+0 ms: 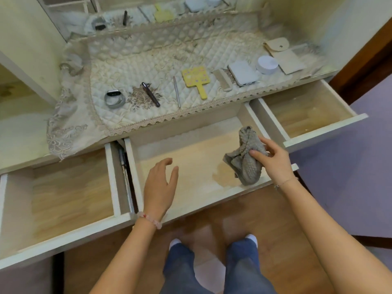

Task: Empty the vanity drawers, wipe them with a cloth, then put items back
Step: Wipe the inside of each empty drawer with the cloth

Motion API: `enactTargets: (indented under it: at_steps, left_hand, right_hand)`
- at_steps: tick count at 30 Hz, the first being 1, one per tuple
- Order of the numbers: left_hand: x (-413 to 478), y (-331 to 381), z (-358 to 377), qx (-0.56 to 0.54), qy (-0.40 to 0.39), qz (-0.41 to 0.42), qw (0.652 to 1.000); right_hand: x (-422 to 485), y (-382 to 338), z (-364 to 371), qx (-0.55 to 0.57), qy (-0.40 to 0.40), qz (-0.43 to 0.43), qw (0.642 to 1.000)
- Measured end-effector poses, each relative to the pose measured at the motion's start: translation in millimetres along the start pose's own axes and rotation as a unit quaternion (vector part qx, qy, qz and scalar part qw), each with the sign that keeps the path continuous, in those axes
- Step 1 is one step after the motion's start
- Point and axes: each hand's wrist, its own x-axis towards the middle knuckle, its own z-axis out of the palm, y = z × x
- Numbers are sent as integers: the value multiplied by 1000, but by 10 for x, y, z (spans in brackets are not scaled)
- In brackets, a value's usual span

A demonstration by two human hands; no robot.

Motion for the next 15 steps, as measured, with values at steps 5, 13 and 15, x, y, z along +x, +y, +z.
enactTargets:
  at_steps: [5, 13, 15]
  left_hand:
    - [-113, 630, 511, -5, 9, 5, 1000]
    - [-276, 1403, 1467, -35, 4, 4, 999]
    - [-262, 1531, 1616, -38, 1, 7, 999]
  right_hand:
    - [107, 0, -740, 21, 14, -31, 999]
    - [277, 175, -1842, -1, 3, -58, 998]
    - [349, 202, -2006, 2, 9, -53, 999]
